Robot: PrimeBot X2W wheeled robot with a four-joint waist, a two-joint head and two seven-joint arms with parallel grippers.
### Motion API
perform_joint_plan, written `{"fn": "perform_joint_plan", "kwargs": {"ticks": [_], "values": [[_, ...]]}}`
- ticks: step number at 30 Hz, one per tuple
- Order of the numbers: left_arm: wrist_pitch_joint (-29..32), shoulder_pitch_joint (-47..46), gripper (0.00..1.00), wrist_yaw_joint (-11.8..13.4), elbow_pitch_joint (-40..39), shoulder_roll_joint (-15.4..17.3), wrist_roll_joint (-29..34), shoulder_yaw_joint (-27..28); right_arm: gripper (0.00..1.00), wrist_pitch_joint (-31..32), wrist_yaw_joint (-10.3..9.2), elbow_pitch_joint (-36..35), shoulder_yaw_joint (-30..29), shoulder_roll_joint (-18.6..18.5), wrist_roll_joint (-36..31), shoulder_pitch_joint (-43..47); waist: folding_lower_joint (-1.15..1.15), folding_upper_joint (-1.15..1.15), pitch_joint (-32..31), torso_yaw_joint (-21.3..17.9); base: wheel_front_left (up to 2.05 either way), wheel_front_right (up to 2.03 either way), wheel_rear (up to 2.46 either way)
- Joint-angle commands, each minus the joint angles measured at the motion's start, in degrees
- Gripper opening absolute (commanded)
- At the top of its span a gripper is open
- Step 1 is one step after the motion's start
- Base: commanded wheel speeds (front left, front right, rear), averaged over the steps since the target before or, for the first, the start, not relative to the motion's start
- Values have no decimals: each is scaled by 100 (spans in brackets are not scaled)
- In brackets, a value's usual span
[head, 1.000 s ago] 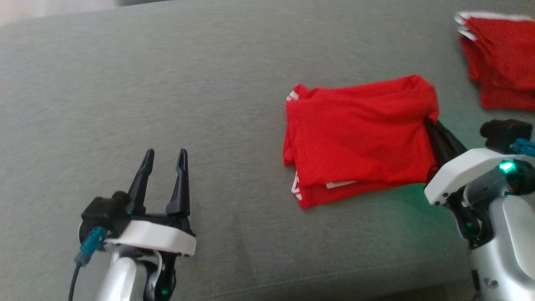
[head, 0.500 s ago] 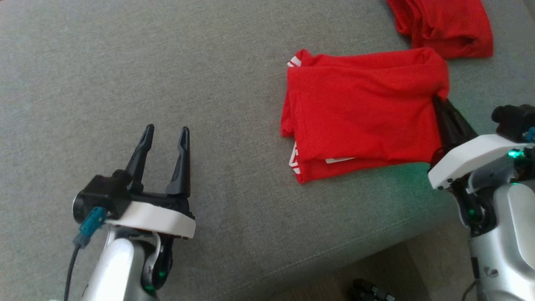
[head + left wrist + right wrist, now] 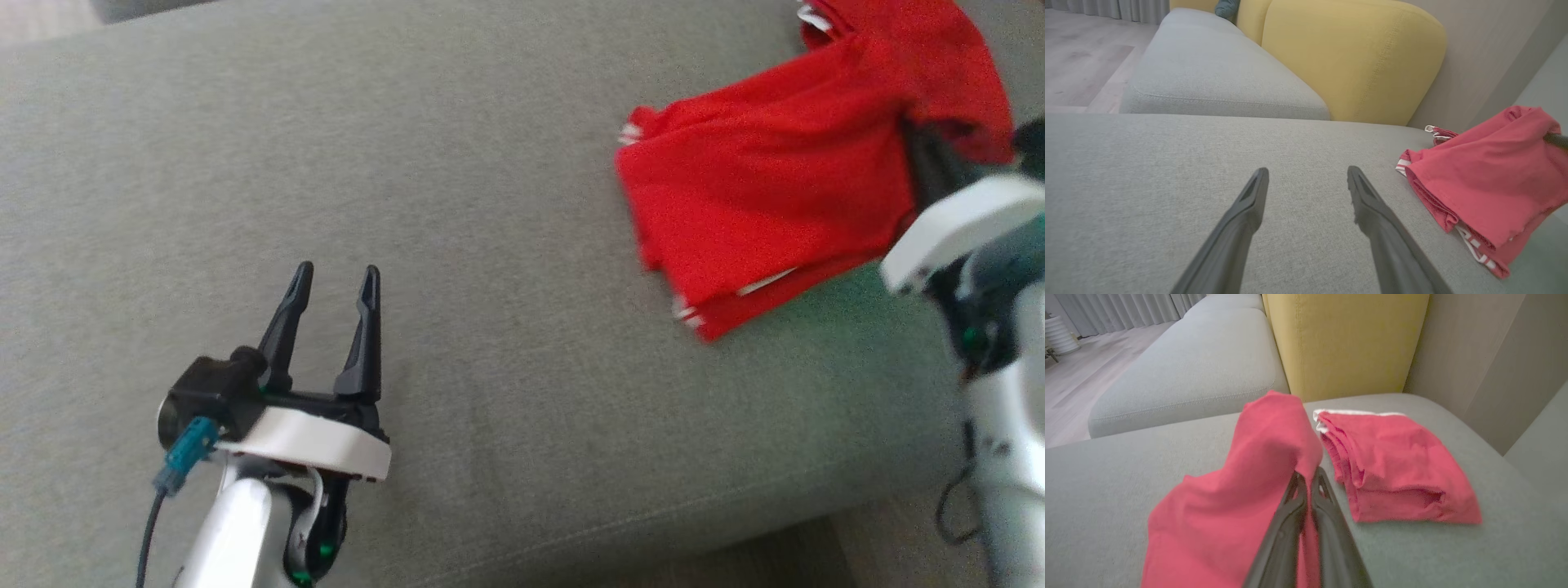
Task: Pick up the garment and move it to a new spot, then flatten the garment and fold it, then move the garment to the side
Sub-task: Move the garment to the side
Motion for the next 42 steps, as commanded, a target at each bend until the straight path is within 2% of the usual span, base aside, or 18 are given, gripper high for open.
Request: {"fn": "perform_joint_plan", "kwargs": {"ticks": [1, 11, 20, 25, 30, 31, 32, 33, 35, 36, 37, 38, 39, 42], "values": [[-67, -87, 100, 41, -158, -20, -34, 124, 0, 23, 37, -96, -28, -154, -87, -332, 0, 0, -155, 185, 0, 0, 0], [-112, -46, 100, 76, -117, -84, -109, 87, 0, -25, 37, 917, -441, -726, -864, -1284, 0, 0, -207, 767, 0, 0, 0], [-118, -81, 100, 65, -190, -104, -82, 110, 0, -168, 37, 1352, -933, -1375, -1399, -1792, 0, 0, -4, 989, 0, 0, 0], [-118, -128, 100, 46, -216, -115, -54, 123, 0, -246, 37, 1556, -1336, -1495, -1851, -2013, 0, 0, 130, 1040, 0, 0, 0], [-119, -172, 100, 23, -203, -124, -32, 141, 0, -353, 37, 1850, -1497, -1548, -2378, -2105, 0, 0, 210, 1059, 0, 0, 0], [-119, -180, 100, 21, -199, -126, -28, 146, 6, -373, 37, 1873, -1576, -1513, -2502, -2101, 0, 0, 219, 1058, 0, 0, 0], [-119, -187, 100, 20, -197, -127, -25, 150, 26, -369, 37, 1896, -1661, -1475, -2632, -2089, 0, 0, 229, 1058, 0, 0, 0], [-119, -192, 100, 19, -195, -129, -21, 154, 30, -368, 37, 1901, -1744, -1430, -2756, -2082, 0, 0, 237, 1059, 0, 0, 0], [-119, -201, 100, 16, -193, -131, -14, 162, 29, -359, 37, 1883, -1939, -1344, -3026, -2063, 0, 0, 256, 1060, 0, 0, 0], [-119, -205, 100, 15, -194, -132, -10, 167, 36, -351, 37, 1866, -2048, -1303, -3158, -2051, 0, 0, 266, 1058, 0, 0, 0], [-119, -207, 100, 13, -192, -133, -7, 174, 48, -319, 37, 1857, -2154, -1266, -3300, -2031, 0, 0, 274, 1057, 0, 0, 0], [-119, -210, 100, 10, -190, -134, -3, 181, 89, -304, 37, 1843, -2228, -1217, -3418, -2018, 0, 0, 281, 1054, 0, 0, 0], [-119, -211, 100, 7, -186, -135, 1, 187, 100, -307, 37, 1824, -2291, -1160, -3504, -2020, 0, 0, 287, 1049, 0, 0, 0], [-119, -213, 100, -1, -169, -137, 14, 204, 100, -327, 37, 1778, -2397, -995, -3712, -2031, 0, 0, 292, 1024, 0, 0, 0]]}}
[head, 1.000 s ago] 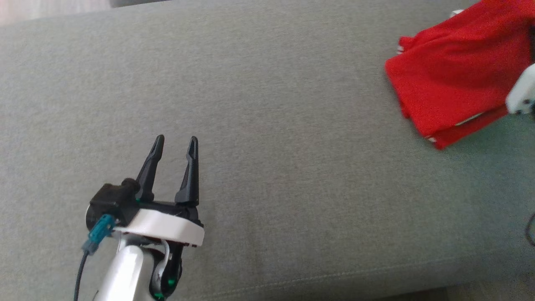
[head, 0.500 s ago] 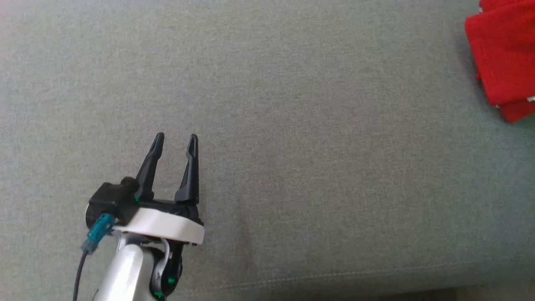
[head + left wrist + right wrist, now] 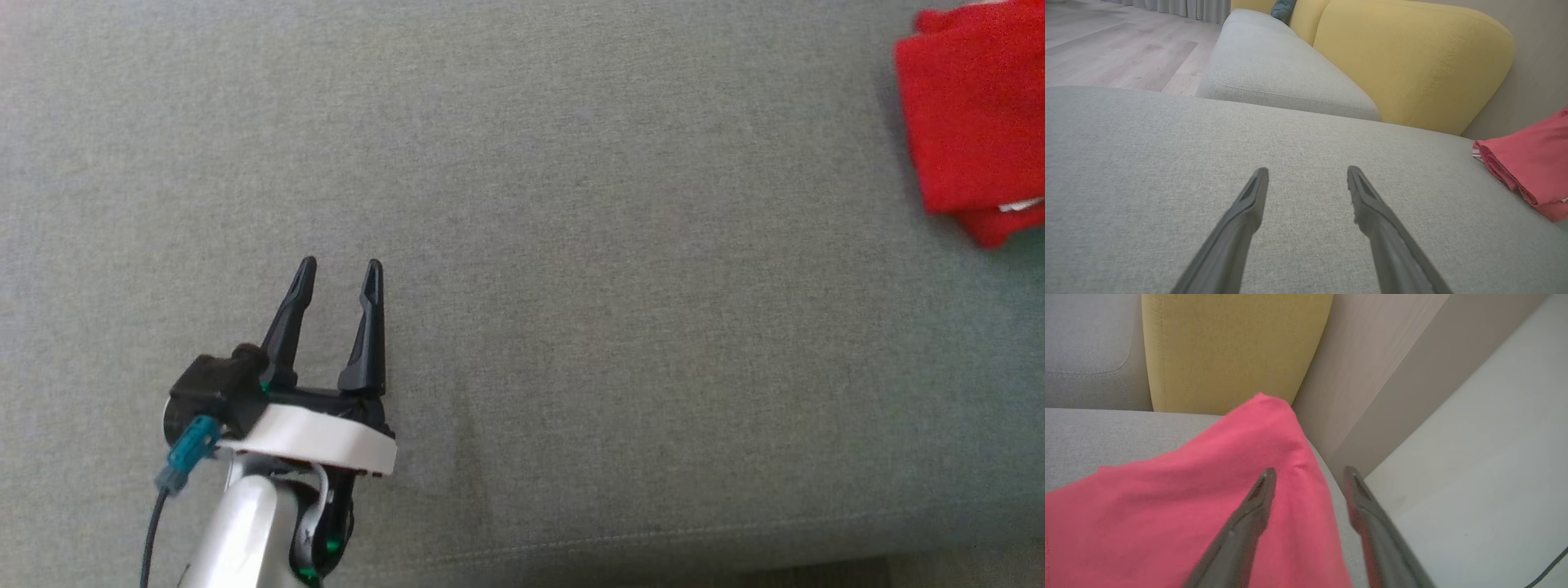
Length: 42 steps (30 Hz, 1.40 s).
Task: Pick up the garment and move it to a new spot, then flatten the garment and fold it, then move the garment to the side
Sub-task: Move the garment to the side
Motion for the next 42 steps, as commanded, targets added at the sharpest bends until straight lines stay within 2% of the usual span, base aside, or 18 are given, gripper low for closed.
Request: {"fn": "perform_joint_plan", "kwargs": {"ticks": [1, 8, 14, 18, 24, 30, 36, 42], "values": [[-68, -185, 100, -38, -160, -11, 52, 189, 100, -42, 37, -252, 41, -16, -100, -149, 0, 0, -4, -17, 0, 0, 0], [-69, -192, 100, -56, -115, -14, 82, 206, 100, -113, 37, -382, 25, 295, -293, -138, 0, 0, -77, -84, 0, 0, 0], [-69, -178, 100, -69, -77, -16, 80, 227, 100, -349, 37, -459, 183, 441, -127, -65, 0, 0, -215, -93, 0, 0, 0], [-69, -163, 100, -41, -48, -17, 71, 283, 100, -650, 37, -511, 496, 583, 112, 54, 0, 0, -416, -85, 0, 0, 0], [-69, -103, 100, 59, 83, -20, -42, 406, 100, -1170, 37, -716, 1270, 868, 774, 471, 0, 0, -825, -51, 0, 0, 0], [-69, 55, 100, 216, 188, -23, -179, 519, 100, -1509, 37, -1180, 1958, 1337, 1412, 1195, 0, 0, -1259, 7, 0, 0, 0], [-69, 205, 100, 443, 294, -25, -133, 528, 100, -1814, 37, -1649, 2278, 1706, 1960, 2138, 0, 0, -1574, 168, 0, 0, 0], [-69, 336, 100, 545, 386, -26, -64, 408, 100, -2068, 37, -2192, 2567, 1766, 2612, 3082, 0, 0, -1748, 322, 0, 0, 0]]}}
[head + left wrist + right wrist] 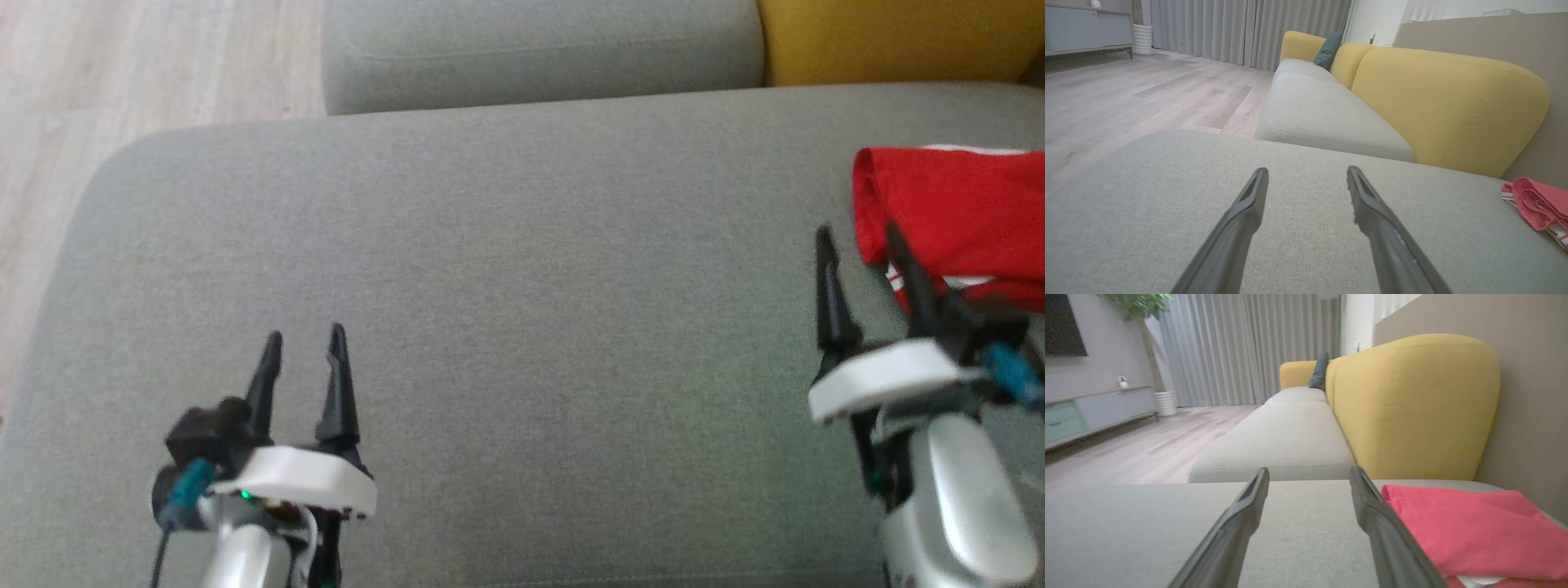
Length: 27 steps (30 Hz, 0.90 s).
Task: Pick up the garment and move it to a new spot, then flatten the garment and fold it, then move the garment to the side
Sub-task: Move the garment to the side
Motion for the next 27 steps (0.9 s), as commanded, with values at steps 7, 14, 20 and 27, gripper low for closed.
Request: {"fn": "perform_joint_plan", "kwargs": {"ticks": [7, 14, 20, 27], "values": [[-45, -14, 100, 70, 35, 7, 58, -53, 100, -443, 37, -557, 241, 50, 484, 723, 0, 0, -133, 220, 0, 0, 0], [-45, 30, 100, 92, 115, 6, 71, -86, 100, -562, 37, -695, 411, 50, 583, 1107, 0, 0, -176, 270, 0, 0, 0], [-45, 57, 100, 106, 116, 6, 82, -99, 100, -563, 37, -681, 414, 51, 585, 1153, 0, 0, -204, 284, 0, 0, 0], [-45, 86, 100, 103, 115, 6, 84, -121, 100, -548, 37, -644, 482, 51, 589, 1198, 0, 0, -216, 282, 0, 0, 0]]}}
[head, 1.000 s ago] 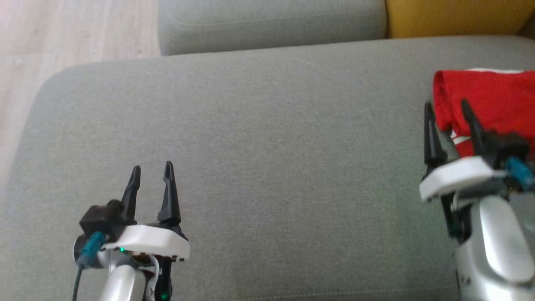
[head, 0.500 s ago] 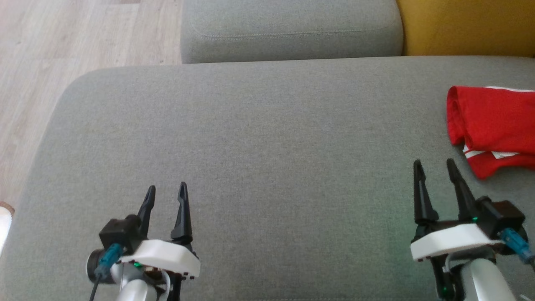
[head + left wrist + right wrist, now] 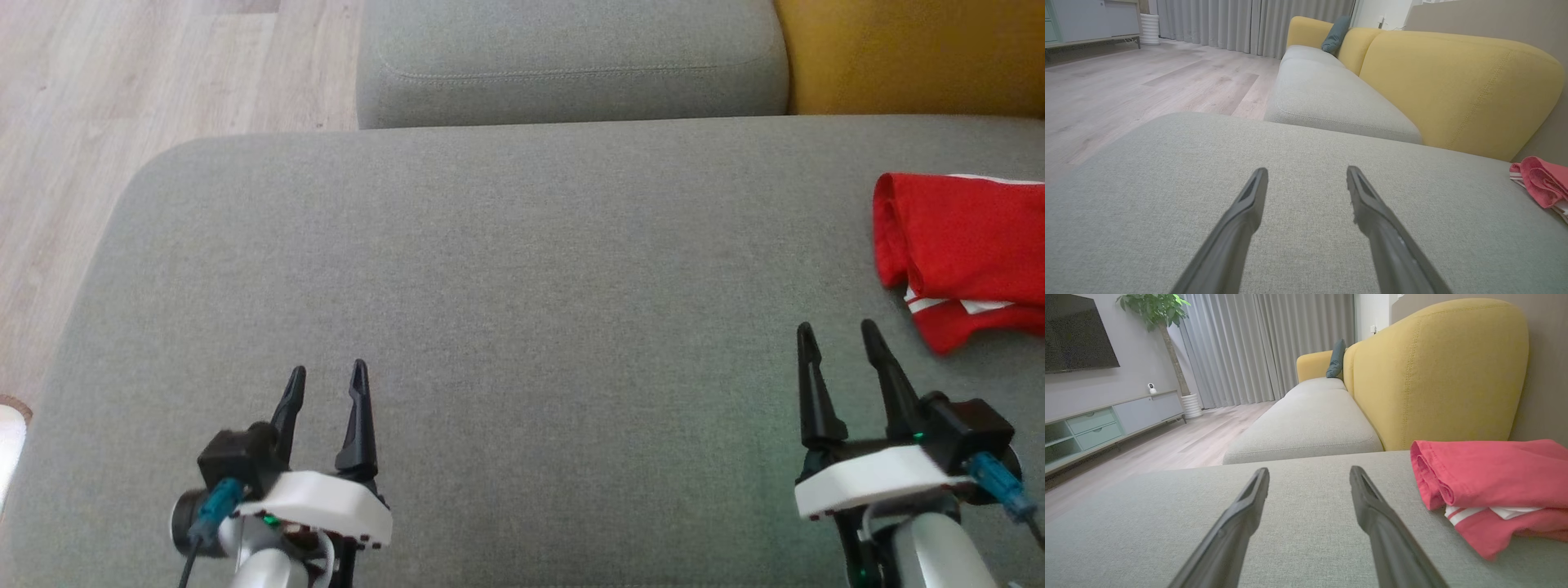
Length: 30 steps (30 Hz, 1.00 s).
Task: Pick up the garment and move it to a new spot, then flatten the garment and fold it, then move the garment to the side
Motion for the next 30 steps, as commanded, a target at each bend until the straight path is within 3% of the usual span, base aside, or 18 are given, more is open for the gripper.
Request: {"fn": "perform_joint_plan", "kwargs": {"ticks": [1, 28, 29, 30], "values": [[-46, -113, 100, 25, -177, 6, 40, 167, 100, -48, 37, -172, 166, -22, 43, -140, 0, 0, -3, -4, 0, 0, 0], [-46, -93, 100, 45, -149, 11, 33, 111, 100, 45, 37, -188, 229, -22, 48, -102, 0, 0, -14, -61, 0, 0, 0], [0, 117, 0, 43, 36, 0, -3, -30, 0, 54, -1, 22, 80, 2, -1, 10, 0, 0, -14, -58, 0, 0, 0], [14, 151, 0, 42, 208, -1, -10, -32, 0, 55, -1, 205, 83, 5, 3, 45, 0, 0, -13, -58, 0, 0, 0]]}}
